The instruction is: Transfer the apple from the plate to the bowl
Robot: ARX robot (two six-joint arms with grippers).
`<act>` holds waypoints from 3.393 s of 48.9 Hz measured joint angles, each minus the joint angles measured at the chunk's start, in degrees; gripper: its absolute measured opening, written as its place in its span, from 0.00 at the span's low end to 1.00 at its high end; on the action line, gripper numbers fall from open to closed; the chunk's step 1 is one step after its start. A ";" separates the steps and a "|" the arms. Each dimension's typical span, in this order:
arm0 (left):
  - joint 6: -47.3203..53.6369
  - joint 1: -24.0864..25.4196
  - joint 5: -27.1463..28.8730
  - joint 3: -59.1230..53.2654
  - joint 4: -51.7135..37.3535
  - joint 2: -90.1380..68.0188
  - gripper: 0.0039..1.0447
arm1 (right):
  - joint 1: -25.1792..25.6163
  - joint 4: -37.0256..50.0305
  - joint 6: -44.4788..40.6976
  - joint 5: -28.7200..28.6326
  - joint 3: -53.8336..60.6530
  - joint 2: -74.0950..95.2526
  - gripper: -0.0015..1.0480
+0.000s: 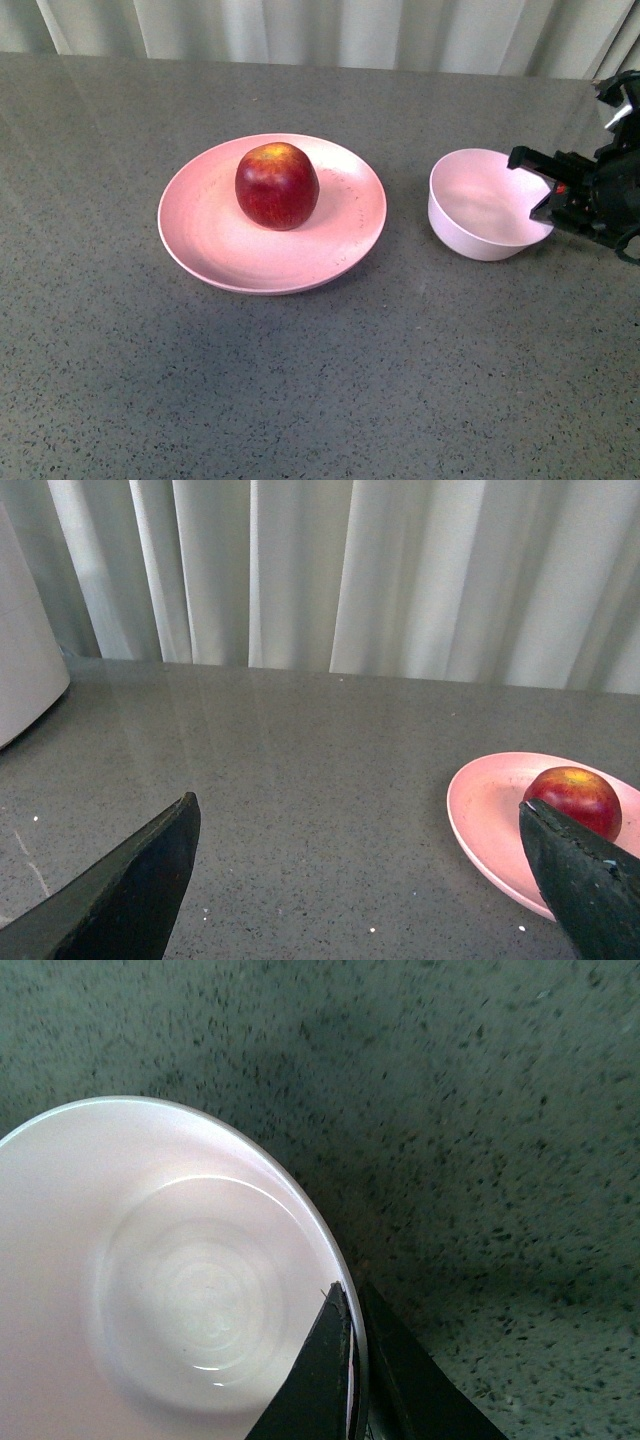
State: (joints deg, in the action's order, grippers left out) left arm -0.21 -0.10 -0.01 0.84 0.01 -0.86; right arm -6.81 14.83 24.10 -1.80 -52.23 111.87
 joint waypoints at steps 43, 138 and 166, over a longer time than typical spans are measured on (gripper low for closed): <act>0.00 0.00 0.00 0.00 0.00 0.00 0.92 | 3.19 10.69 -1.64 -2.67 7.50 -12.22 0.84; 0.00 0.00 0.00 0.00 0.00 0.00 0.92 | 6.82 12.13 -23.80 1.79 50.90 -84.56 0.02; 0.00 0.00 0.00 0.00 0.00 0.00 0.92 | 6.82 0.42 -23.80 1.79 50.93 -96.70 0.02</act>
State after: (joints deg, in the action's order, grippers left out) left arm -0.21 -0.10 -0.01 0.84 0.01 -0.86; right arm 0.01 15.25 0.30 -0.01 -1.30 15.18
